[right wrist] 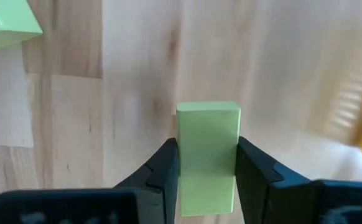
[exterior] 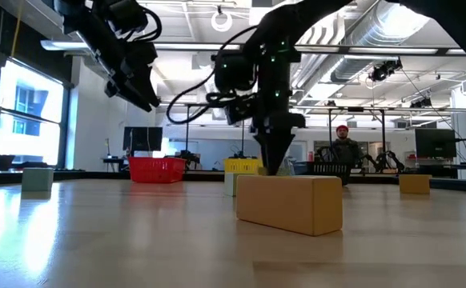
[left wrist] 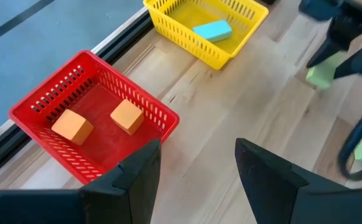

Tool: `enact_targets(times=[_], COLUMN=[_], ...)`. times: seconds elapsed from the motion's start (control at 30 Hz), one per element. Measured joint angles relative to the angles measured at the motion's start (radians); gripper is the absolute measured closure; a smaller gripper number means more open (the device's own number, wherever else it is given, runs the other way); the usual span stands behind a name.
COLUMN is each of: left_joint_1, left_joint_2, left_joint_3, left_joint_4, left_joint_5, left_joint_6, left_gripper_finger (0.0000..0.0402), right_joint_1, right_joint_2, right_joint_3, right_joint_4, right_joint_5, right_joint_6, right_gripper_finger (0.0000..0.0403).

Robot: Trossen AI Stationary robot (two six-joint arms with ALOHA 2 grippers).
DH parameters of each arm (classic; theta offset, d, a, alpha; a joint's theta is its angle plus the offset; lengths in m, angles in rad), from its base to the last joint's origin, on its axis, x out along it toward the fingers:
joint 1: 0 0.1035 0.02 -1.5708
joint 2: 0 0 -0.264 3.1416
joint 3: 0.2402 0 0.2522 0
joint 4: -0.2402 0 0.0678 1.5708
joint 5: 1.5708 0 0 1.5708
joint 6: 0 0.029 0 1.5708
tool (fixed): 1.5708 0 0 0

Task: Sort & place blocks by color
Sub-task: Put the green block into the black bin

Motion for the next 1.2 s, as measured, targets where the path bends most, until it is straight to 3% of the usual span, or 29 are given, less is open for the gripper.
enact_targets(times=[0.3,0.6,0.87,1.07,1.2], left_joint_1=[0.000,0.000,0.000,-0.015,-0.038], left_joint_2=[0.000,0.000,0.000,0.000,0.000], left_joint_3=[0.000,0.000,0.000,-0.001,-0.001], left_joint_4=[0.000,0.000,0.000,0.000,0.000], left_joint_5=[0.000,0.000,0.000,0.000,0.000], left_joint_6=[0.000,-0.003,-0.026,-0.030,-0.028], left_gripper_finger=[0.0210,0.0210,0.0210,0.0210,0.0210], right_joint_1=[-0.039,-0.083,-0.193,-0.324,-0.409], right_joint_2=[-0.096,-0.333,-0.550,-0.593,-0.575], right_joint_3=[-0.027,-0.314,-0.497,-0.558,-0.572], right_joint_4=[-0.031,0.100,0.363,0.571,0.661], right_joint_5=[0.106,0.252,0.380,0.342,0.250], right_joint_6=[0.067,0.119,0.137,0.073,0.027], right_gripper_finger=[0.0309,0.0309,0.0309,0.0303,0.0306])
